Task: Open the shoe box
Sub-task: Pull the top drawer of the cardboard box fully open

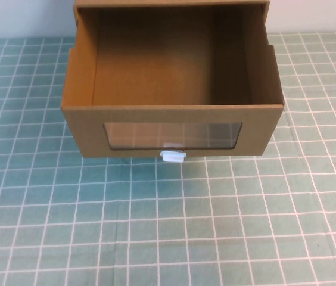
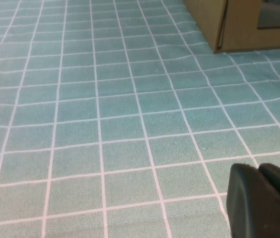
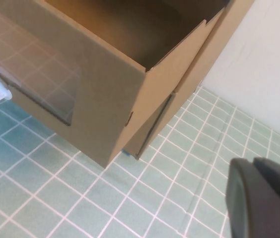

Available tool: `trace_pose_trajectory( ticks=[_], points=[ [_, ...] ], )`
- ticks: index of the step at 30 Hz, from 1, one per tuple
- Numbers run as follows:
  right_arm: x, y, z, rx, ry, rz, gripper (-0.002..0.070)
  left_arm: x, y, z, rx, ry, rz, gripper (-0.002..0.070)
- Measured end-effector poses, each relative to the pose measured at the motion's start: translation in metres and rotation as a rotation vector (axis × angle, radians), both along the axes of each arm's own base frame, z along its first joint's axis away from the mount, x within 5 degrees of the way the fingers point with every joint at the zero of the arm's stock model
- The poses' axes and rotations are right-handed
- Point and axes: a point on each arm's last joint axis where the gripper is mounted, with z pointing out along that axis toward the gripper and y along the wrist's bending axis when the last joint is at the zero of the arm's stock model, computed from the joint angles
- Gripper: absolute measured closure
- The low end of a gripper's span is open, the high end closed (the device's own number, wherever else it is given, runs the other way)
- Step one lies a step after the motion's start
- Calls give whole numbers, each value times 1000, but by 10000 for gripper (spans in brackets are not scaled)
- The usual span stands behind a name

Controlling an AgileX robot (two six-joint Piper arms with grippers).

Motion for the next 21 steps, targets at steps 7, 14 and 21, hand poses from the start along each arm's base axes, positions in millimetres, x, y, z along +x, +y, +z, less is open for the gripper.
trace_pose_trajectory(
  ticks=[7,14,21],
  points=[
    [0,0,0,2,0,1,689,0,0,0,0,0,0,680],
    [0,-2,0,3,-2,-11,689,0,0,0,0,0,0,680],
    [-8,-28,10,38,-70,-151,689,0,0,0,0,0,0,680]
  ],
)
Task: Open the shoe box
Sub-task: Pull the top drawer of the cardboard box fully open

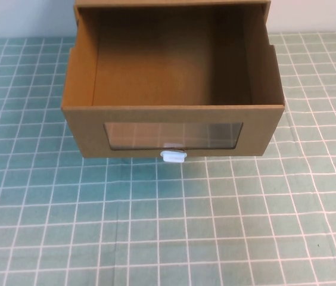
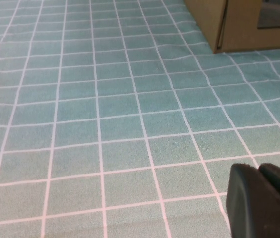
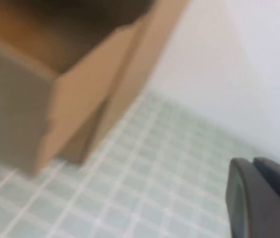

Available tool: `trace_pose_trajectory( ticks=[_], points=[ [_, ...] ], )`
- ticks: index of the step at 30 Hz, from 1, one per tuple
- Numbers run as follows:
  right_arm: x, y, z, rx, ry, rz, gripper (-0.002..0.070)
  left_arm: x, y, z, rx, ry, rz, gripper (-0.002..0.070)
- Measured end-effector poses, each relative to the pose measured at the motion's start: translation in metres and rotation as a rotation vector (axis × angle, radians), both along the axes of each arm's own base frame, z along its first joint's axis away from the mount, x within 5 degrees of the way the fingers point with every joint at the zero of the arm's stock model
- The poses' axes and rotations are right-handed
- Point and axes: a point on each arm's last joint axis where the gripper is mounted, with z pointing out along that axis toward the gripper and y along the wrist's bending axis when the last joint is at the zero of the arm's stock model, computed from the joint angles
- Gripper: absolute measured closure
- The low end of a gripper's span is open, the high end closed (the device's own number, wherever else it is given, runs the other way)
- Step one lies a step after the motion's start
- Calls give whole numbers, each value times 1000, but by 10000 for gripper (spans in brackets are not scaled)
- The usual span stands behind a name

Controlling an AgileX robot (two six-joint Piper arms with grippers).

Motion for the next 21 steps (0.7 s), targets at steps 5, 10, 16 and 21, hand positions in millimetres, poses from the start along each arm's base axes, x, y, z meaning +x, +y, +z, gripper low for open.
trace_pose_trajectory(
  ticks=[5,10,16,21],
  points=[
    [-26,-23,13,72,-85,-118,689,0,0,0,0,0,0,680],
    [-62,-38,14,294,-82,-201,689,0,0,0,0,0,0,680],
    [-103,-43,16,506,-173,-248,690,0,0,0,0,0,0,680],
    [-107,-42,16,546,-177,-237,689,0,0,0,0,0,0,680]
  ],
)
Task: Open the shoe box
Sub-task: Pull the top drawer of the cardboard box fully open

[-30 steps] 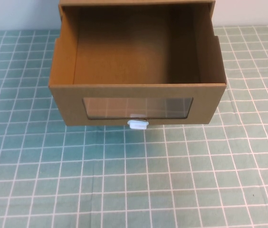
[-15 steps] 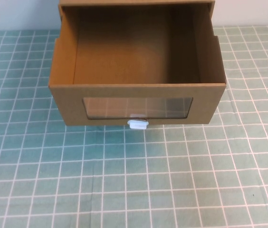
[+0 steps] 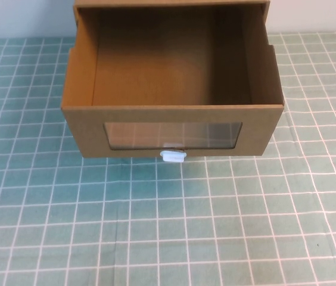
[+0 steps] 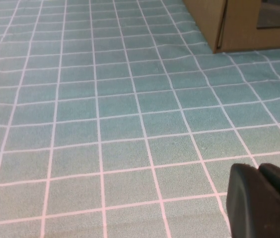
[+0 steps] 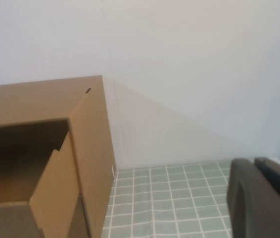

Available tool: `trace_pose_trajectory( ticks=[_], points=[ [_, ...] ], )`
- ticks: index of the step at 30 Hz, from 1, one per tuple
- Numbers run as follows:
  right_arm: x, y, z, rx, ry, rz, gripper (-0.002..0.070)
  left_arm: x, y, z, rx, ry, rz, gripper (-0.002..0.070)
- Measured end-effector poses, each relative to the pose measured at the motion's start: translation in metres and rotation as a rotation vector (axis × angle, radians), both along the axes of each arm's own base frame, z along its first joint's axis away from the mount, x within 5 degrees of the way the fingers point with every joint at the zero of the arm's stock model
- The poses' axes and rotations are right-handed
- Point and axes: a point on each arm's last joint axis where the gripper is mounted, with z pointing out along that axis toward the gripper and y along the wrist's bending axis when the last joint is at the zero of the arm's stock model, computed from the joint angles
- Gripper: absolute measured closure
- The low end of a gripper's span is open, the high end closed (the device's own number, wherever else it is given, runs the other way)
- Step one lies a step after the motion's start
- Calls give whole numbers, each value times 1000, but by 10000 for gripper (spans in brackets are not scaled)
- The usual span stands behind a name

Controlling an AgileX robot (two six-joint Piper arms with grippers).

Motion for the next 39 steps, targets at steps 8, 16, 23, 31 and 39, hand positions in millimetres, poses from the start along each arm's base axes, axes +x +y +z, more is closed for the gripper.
trace_pose_trajectory(
  ticks=[8,16,23,31,39],
  points=[
    [15,3,-29,9,24,19,689,0,0,0,0,0,0,680],
    [32,9,-125,-87,172,62,689,0,0,0,0,0,0,680],
    [35,10,-170,-107,351,82,689,0,0,0,0,1,0,680],
    [35,10,-170,-108,358,83,689,0,0,0,0,1,0,680],
    [35,10,-171,-108,362,84,689,0,0,0,0,1,0,680]
  ],
)
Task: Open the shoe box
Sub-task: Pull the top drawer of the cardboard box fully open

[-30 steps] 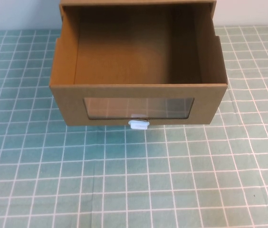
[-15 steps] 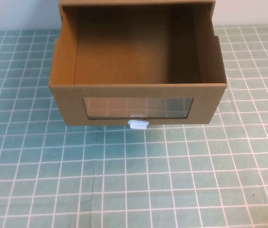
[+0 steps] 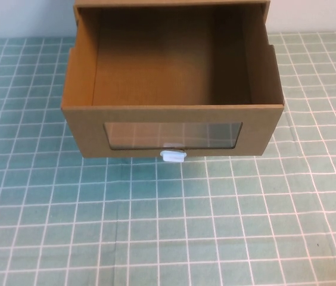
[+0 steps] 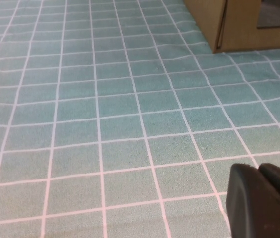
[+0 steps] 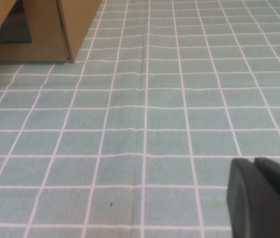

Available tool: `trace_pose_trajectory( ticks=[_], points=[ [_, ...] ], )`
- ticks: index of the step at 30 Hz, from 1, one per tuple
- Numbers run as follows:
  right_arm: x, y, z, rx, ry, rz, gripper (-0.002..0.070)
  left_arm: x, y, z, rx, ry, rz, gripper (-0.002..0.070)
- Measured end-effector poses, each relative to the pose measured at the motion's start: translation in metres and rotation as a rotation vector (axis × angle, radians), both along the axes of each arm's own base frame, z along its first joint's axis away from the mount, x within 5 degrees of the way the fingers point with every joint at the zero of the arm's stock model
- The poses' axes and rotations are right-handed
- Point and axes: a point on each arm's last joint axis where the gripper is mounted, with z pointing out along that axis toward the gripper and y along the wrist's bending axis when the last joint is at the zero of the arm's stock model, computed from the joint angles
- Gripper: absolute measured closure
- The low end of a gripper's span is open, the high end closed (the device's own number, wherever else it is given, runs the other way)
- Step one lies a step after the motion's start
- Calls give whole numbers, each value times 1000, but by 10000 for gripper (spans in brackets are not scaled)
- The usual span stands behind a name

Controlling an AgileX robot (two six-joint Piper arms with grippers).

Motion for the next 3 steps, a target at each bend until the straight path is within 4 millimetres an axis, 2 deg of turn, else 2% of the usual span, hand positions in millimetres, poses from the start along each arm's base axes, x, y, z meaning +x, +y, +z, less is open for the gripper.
trace_pose_trajectory(
  ticks=[3],
  points=[
    [0,0,0,0,-1,0,689,0,0,0,0,0,0,680]
  ],
)
